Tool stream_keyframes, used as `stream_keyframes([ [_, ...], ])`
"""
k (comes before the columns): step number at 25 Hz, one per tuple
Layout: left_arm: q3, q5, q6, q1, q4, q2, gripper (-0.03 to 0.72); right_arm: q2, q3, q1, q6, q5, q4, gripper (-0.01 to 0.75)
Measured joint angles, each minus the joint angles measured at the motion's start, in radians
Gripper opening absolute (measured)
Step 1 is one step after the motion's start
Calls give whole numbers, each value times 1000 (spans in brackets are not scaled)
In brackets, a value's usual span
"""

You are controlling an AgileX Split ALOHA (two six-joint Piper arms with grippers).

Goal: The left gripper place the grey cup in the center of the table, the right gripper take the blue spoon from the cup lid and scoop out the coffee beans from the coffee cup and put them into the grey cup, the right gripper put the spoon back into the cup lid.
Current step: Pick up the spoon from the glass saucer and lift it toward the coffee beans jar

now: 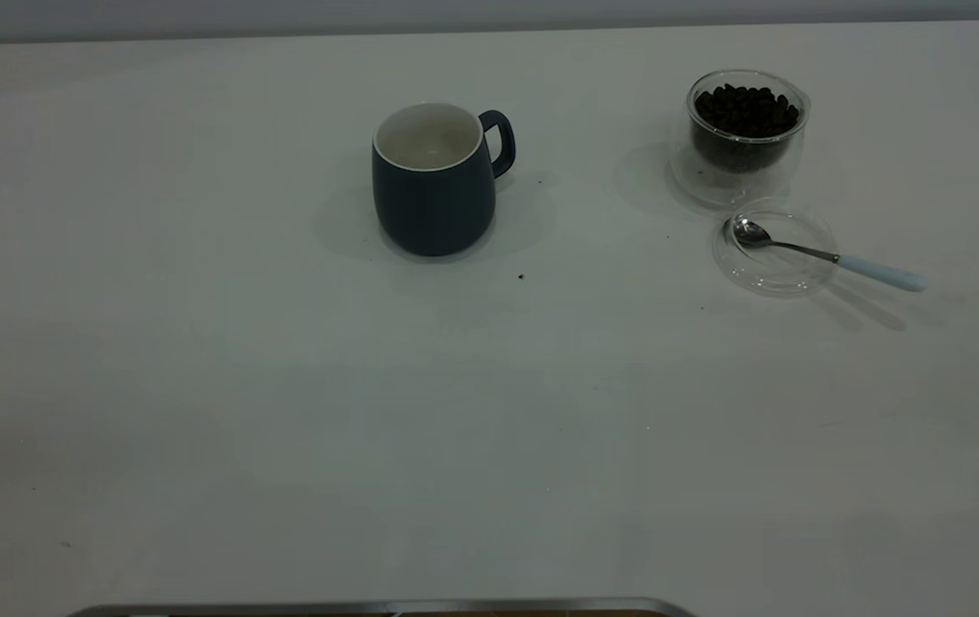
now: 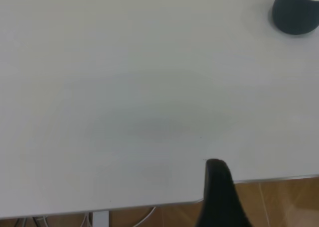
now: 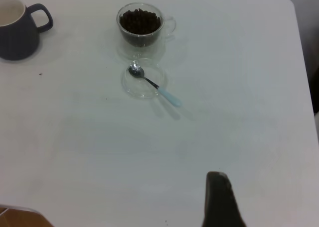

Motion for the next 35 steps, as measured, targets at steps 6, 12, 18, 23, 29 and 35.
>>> stream_keyframes([
  [6,0,0,0,0,0,0,549,0,0,0,0,0,1,501],
  [12,0,0,0,0,0,0,548,88,-23,0,124,-67,1,497],
  [18,0,0,0,0,0,0,548,460,-43,0,229,-305,36,581],
  [23,0,0,0,0,0,0,548,814,-46,0,171,-588,225,594],
  [29,0,0,0,1,0,0,548,1190,-49,0,-28,-753,533,575],
  [35,0,0,0,1,0,0,548,1445,-51,0,-374,-867,939,575],
])
